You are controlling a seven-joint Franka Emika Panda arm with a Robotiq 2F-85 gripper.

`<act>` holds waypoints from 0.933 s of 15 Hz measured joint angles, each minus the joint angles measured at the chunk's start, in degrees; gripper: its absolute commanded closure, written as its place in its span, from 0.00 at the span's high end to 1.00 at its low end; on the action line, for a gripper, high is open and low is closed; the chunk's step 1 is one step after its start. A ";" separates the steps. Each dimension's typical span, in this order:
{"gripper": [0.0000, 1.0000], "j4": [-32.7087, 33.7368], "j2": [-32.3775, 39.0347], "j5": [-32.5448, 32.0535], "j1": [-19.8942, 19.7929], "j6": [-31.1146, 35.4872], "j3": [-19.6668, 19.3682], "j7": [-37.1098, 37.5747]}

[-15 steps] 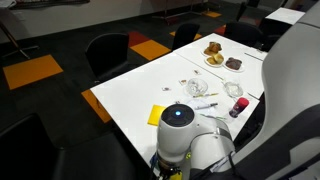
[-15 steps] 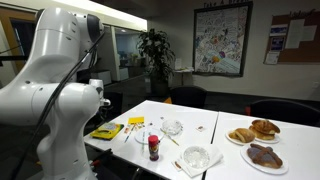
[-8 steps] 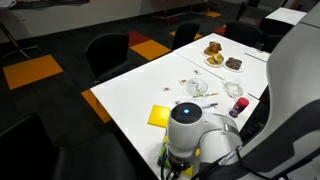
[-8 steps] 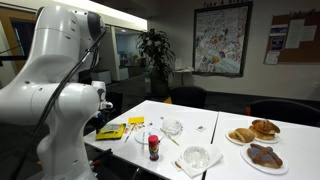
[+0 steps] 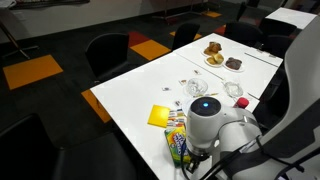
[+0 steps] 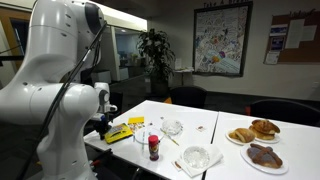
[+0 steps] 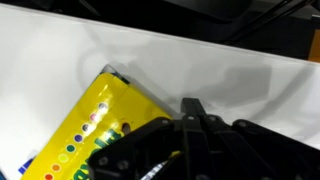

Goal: Slide the book to the right on the table

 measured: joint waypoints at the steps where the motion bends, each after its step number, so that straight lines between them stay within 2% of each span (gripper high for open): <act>1: 0.00 -1.05 -0.58 -0.66 -0.32 0.17 -0.43 0.00; 7: 0.00 -5.26 -2.55 -6.92 -0.58 3.58 -5.51 1.85; 14: 0.00 -7.71 -4.91 -17.03 3.55 8.75 -19.60 9.13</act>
